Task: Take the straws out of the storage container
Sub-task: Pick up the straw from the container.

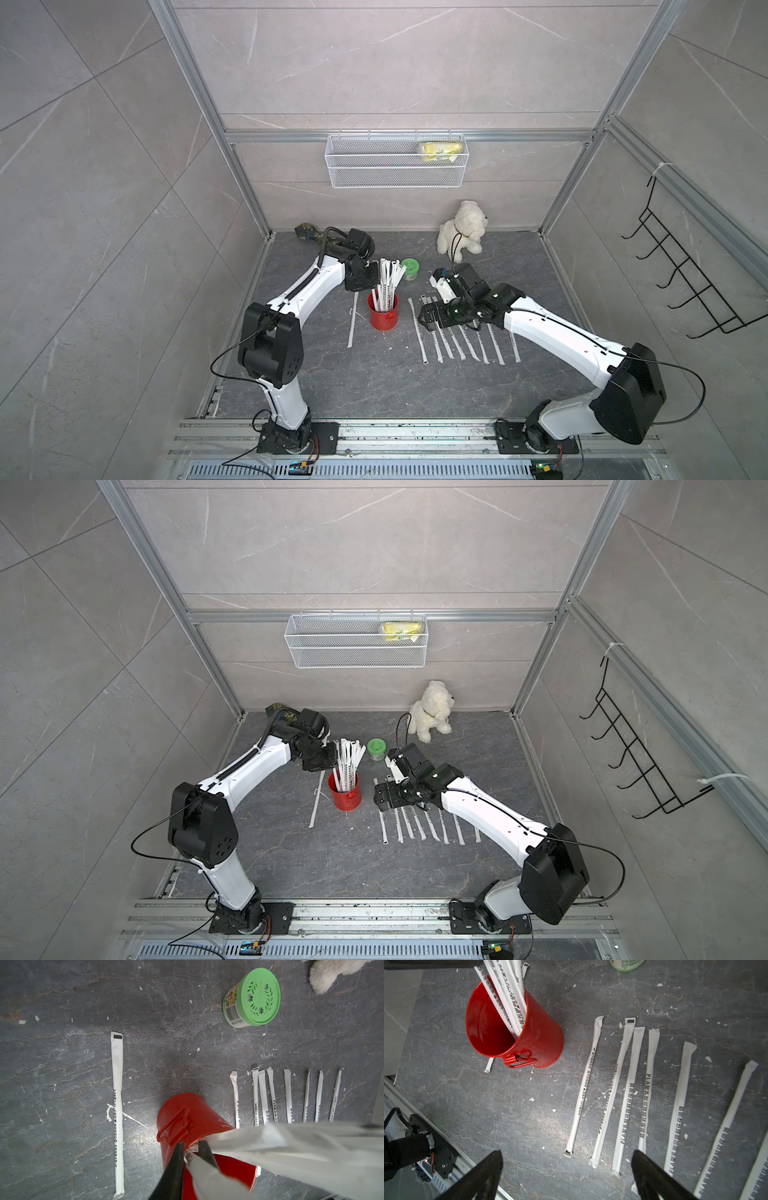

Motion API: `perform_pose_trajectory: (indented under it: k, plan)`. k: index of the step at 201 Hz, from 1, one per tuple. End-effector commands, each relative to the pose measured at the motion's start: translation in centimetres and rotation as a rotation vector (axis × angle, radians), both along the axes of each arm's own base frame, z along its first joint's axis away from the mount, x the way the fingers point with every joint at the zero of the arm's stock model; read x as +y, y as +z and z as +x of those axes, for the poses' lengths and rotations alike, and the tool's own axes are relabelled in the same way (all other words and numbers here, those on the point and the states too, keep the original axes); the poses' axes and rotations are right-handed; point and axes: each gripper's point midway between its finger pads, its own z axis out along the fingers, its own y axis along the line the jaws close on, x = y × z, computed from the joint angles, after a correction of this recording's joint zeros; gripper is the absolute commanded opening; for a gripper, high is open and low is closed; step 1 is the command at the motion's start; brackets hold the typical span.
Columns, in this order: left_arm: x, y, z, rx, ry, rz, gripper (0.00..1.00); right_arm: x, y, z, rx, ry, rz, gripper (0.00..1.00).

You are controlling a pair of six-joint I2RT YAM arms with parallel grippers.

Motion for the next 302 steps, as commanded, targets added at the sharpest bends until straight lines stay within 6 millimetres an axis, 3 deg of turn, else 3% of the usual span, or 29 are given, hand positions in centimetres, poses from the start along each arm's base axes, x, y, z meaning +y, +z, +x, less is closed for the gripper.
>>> perform_pose_trajectory:
  k: [1,32,180,228,302]
  plan:
    - [-0.1,1.3,0.4,-0.030,-0.016,0.004,0.13,0.1,-0.5,-0.2,0.019,0.009,-0.020,1.00]
    - [0.0,1.8,0.3,-0.033,-0.020,0.011,0.07,0.2,-0.3,-0.1,0.016,0.009,-0.017,1.00]
    - [2.0,4.7,-1.7,-0.044,-0.025,0.082,0.06,0.8,0.8,0.1,-0.001,0.011,0.024,1.00]
    - [2.0,7.6,-1.6,-0.088,-0.031,0.070,0.06,0.9,1.2,0.1,-0.008,0.013,0.031,1.00]
    - [3.1,14.4,-2.5,-0.194,-0.037,0.076,0.06,0.8,1.8,0.2,-0.020,0.014,0.033,1.00]
